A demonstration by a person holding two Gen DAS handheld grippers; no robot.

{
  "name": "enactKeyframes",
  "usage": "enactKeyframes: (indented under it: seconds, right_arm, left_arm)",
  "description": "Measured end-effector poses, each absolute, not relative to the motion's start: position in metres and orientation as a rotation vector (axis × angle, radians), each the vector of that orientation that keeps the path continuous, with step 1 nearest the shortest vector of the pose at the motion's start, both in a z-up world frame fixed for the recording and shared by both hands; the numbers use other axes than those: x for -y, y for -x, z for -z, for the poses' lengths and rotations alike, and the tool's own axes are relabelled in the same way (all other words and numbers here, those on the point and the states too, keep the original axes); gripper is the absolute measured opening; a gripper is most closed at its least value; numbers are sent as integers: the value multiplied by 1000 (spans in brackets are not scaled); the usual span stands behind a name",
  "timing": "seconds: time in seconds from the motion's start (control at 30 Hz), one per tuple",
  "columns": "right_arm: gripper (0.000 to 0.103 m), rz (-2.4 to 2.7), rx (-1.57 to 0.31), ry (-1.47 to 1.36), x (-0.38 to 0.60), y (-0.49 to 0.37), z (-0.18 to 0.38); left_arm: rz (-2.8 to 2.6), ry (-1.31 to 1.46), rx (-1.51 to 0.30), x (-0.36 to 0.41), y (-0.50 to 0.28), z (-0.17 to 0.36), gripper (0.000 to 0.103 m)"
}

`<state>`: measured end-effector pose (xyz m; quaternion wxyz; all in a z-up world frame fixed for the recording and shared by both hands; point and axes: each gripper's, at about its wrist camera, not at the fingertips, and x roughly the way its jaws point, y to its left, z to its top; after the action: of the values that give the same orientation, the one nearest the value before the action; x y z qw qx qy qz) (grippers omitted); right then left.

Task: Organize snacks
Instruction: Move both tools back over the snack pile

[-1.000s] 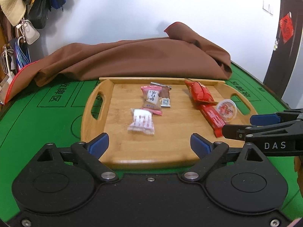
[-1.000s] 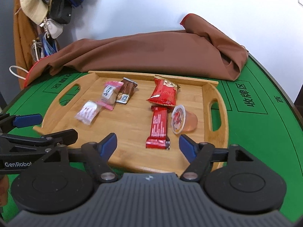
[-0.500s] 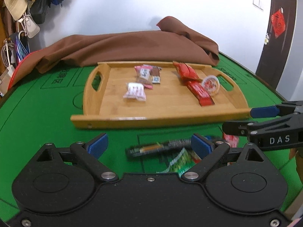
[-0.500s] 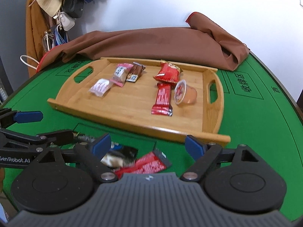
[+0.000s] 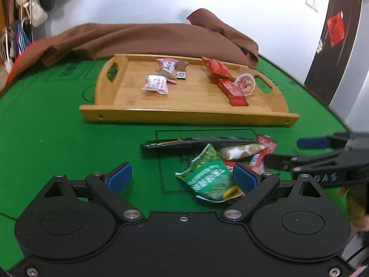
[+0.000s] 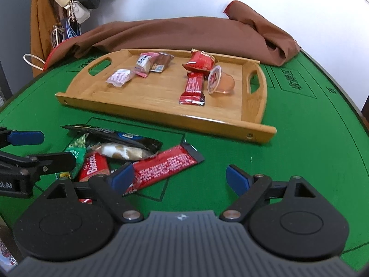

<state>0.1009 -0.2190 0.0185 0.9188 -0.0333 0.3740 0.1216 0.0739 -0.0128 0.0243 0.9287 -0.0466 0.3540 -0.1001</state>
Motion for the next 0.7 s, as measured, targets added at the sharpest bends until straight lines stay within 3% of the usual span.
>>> enactKeyframes:
  seconds: [0.47,0.7]
  right_arm:
    - [93,-246,-787,39,225,-98,-10]
    - [93,-258,-792,15,223,-102,-12]
  left_arm:
    - [163,77,-735,18,-75,-14,87]
    - [102,40,-746,0,-69,-10,75]
